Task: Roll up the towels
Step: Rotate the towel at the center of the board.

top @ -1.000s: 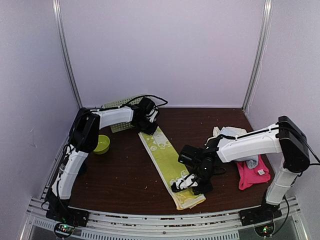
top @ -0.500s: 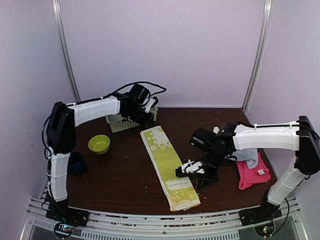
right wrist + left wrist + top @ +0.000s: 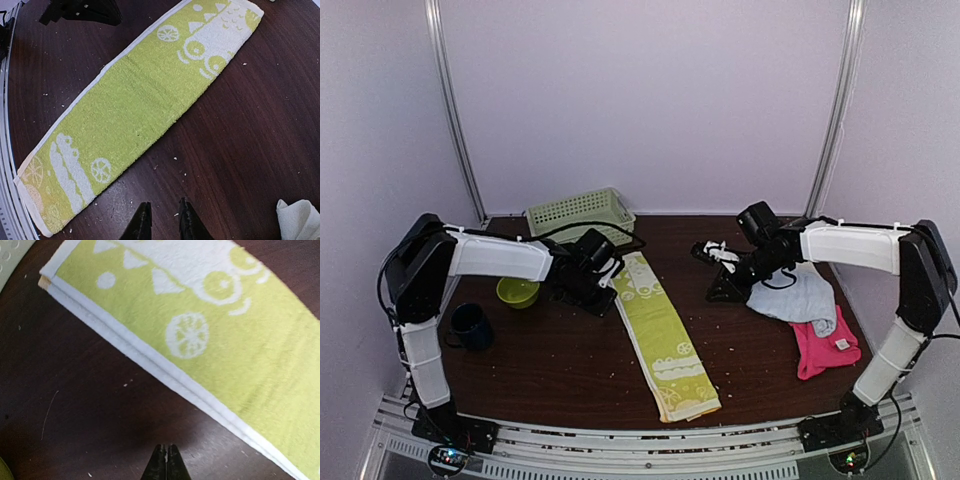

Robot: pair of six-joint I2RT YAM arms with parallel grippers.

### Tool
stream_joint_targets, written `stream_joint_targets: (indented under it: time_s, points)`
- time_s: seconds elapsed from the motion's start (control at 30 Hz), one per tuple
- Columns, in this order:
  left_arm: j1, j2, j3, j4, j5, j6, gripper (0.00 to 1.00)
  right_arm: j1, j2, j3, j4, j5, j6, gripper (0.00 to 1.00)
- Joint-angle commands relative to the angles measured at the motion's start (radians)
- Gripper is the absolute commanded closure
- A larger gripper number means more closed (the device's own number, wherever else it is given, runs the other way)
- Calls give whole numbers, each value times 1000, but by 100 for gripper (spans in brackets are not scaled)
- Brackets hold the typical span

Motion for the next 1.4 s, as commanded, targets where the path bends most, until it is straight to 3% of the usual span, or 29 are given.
stream_joint_targets:
  time_s: [0.0,0.2,0.3,0.43,0.63,0.87,1.17,1.37]
  points:
    - [10,78,140,21,-103,-24,98,-4,1,-27,96,-46,45,79]
    - [20,168,358,-59,-169,-23,97,-21,-19,-55,112,36,20,79]
    - [36,268,496,-116,-189,-15,100,-71,-39,-54,130,-12,52,78]
    - [40,336,576,-63,-180,16,100,-150,-68,-74,162,-34,89,77]
    - [49,489,751,-111,-186,22,100,-211,-79,-107,200,-60,130,75]
    - [55,597,836,-110,-123,11,100,-212,-95,-120,213,-57,128,75]
    - [55,726,963,-6,85,18,100,-230,-120,-135,229,-48,135,75]
    - [63,712,989,21,81,28,100,-233,-124,-138,228,-55,138,74]
